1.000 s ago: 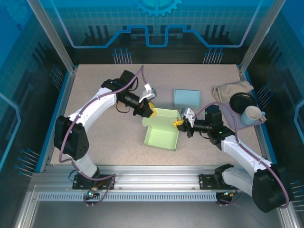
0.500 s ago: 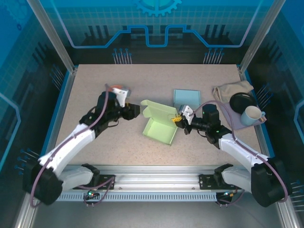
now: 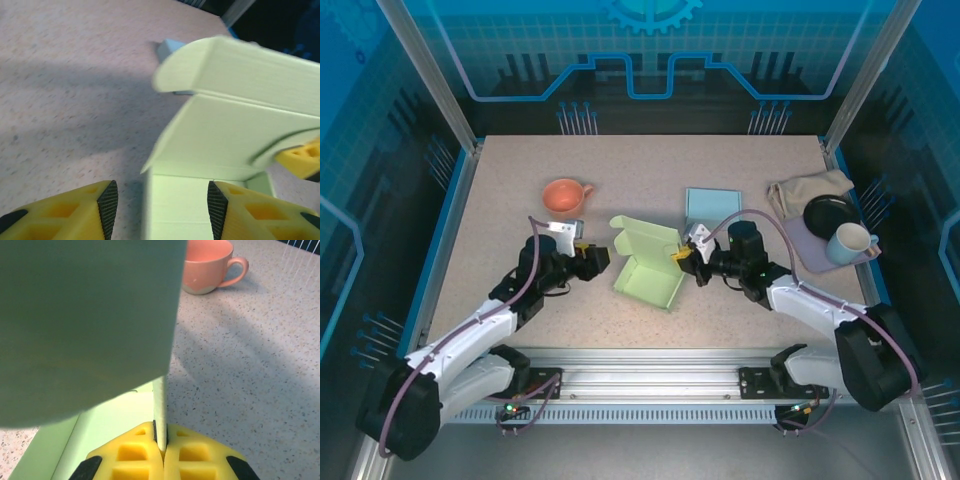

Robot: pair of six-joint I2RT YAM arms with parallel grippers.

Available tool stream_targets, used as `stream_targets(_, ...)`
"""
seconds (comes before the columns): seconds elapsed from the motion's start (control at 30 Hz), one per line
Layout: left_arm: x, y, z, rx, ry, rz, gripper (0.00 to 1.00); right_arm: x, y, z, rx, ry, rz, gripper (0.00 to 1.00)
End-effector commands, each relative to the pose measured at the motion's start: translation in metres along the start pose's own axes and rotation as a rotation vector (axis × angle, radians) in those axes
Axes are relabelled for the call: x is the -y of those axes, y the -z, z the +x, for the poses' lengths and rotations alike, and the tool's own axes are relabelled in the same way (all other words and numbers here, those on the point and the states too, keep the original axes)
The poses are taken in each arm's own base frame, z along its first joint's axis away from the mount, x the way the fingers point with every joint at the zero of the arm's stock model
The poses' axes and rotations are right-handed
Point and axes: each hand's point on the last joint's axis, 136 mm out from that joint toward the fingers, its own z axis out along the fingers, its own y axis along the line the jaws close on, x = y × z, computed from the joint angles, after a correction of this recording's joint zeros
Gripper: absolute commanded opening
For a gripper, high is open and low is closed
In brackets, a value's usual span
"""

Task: Fold the paper box

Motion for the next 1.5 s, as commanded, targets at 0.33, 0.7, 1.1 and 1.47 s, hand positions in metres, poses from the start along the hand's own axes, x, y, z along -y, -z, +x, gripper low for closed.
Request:
stream_targets(0.33, 0.018, -0.025, 0.012, -0.056, -0.111, 0.116, 0.52, -0.011, -0.004, -0.019, 0.046, 0.055, -0.030, 0.00)
stream_targets(0.7, -0.018, -0.027, 0.011, -0.067, -0.137, -0.142, 0.53, -0.016, -0.009, -0.015, 0.036, 0.054, -0.070, 0.00)
stream_targets(1.1, 0.026, -0.047, 0.034, -0.182, -0.240, 0.037, 0.47, -0.020, -0.016, -0.011, 0.014, 0.056, -0.093, 0.00)
stream_targets(1.47, -0.002, -0.065, 0.051, -0.243, -0.224, -0.095, 0.39, -0.002, -0.038, 0.018, -0.125, 0.075, 0.024, 0.19)
